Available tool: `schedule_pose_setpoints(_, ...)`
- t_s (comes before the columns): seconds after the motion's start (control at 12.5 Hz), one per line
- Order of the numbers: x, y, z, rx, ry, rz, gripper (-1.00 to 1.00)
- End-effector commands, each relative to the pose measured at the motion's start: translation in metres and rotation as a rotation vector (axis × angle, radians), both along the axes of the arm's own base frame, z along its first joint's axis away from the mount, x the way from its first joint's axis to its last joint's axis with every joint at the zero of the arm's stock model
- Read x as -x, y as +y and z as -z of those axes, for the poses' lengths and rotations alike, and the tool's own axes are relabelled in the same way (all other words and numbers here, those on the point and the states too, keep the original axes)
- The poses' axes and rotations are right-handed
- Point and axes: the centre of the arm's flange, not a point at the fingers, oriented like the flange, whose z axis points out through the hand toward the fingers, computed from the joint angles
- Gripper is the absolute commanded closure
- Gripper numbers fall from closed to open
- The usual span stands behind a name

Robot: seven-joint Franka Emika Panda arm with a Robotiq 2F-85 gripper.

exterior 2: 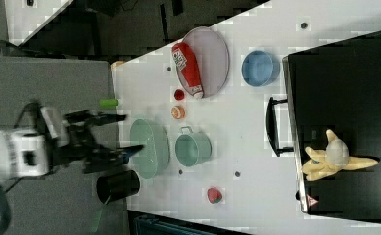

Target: Pick banana from table and place on oven.

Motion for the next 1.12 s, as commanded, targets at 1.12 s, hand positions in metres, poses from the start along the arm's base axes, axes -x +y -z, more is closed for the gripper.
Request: schedule_pose_setpoints(1.12, 0.059, 0.004, 0.005, -0.039, 0.012, 0.13, -1.0)
